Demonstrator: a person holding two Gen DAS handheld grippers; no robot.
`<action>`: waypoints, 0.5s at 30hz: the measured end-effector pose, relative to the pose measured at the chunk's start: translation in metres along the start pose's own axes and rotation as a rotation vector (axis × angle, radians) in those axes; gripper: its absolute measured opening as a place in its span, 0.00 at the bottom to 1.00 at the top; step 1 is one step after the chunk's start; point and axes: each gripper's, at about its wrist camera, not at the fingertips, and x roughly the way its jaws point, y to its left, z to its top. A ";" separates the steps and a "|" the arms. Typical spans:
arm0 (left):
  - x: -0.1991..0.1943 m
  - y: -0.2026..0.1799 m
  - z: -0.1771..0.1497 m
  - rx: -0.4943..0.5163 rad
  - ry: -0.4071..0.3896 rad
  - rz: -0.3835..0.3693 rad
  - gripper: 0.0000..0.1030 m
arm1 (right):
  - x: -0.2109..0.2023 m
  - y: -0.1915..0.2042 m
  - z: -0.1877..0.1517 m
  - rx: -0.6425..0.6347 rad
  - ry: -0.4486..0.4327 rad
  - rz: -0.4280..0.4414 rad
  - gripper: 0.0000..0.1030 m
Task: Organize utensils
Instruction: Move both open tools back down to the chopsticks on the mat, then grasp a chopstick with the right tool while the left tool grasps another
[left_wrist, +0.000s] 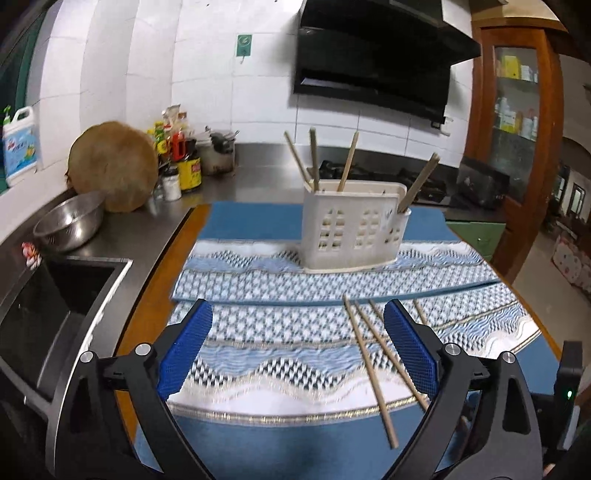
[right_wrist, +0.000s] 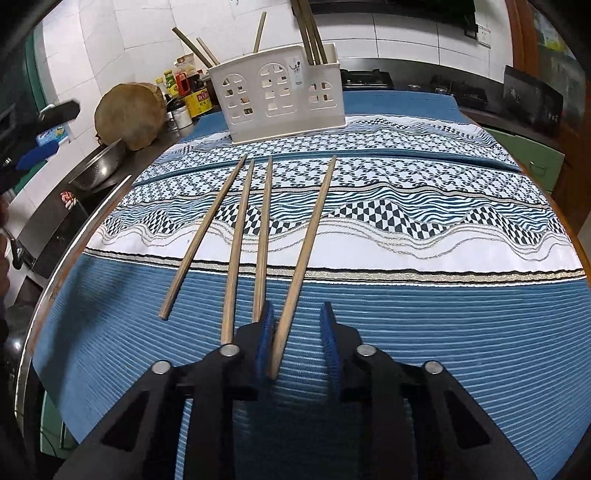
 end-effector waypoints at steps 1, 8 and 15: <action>0.000 0.000 -0.003 -0.003 0.006 0.000 0.90 | 0.001 0.001 0.001 0.000 0.003 -0.002 0.21; 0.007 0.000 -0.033 -0.026 0.072 -0.006 0.90 | 0.009 0.008 0.001 -0.021 0.010 -0.027 0.14; 0.017 -0.016 -0.057 0.016 0.139 -0.034 0.89 | 0.009 0.011 0.000 -0.062 0.002 -0.067 0.08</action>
